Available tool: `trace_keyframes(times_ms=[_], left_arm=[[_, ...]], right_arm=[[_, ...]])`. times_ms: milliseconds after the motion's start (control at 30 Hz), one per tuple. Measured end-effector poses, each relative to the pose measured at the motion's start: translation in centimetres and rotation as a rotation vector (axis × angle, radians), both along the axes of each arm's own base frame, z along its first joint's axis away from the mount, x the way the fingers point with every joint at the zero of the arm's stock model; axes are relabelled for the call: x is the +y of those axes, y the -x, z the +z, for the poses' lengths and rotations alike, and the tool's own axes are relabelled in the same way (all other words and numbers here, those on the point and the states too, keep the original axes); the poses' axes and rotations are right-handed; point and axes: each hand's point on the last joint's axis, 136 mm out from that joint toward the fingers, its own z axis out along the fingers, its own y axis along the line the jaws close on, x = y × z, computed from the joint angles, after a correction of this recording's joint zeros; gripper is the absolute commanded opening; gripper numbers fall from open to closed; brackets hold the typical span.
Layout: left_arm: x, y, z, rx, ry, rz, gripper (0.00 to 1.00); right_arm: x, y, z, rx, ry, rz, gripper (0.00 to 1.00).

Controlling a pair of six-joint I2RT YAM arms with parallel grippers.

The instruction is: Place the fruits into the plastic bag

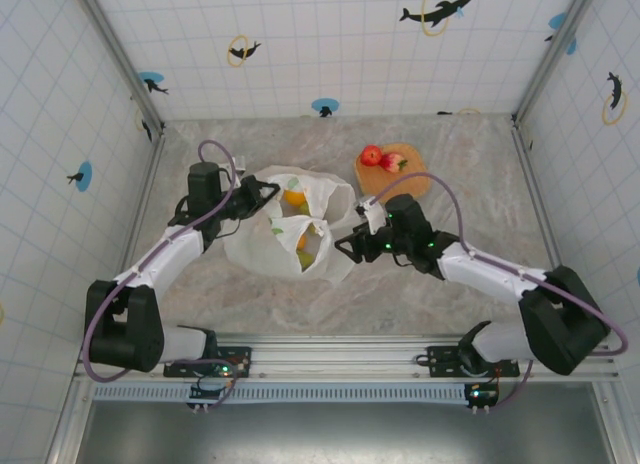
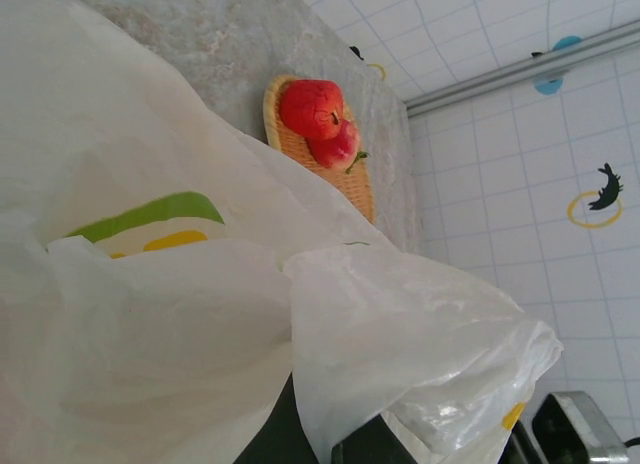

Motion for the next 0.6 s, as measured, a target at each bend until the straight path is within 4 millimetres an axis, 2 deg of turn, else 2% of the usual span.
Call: trace_keyframes(times_ms=[100, 267, 400, 600], left_arm=[[0.1, 0.0, -0.2, 0.008, -0.003, 0.004, 0.00], [0.2, -0.1, -0.3, 0.013, -0.005, 0.009, 0.00], [0.2, 0.0, -0.4, 0.017, -0.006, 0.009, 0.00], [0.2, 0.0, -0.4, 0.017, -0.006, 0.009, 0.00]], right_arm=[[-0.9, -0.1, 1.9, -0.039, -0.035, -0.005, 0.76], [-3.4, -1.5, 4.9, -0.111, -0.079, -0.081, 0.77], [-5.7, -3.6, 5.1, -0.129, -0.057, -0.184, 0.81], [-8.7, -7.6, 5.1, -0.187, 0.041, -0.372, 0.94]])
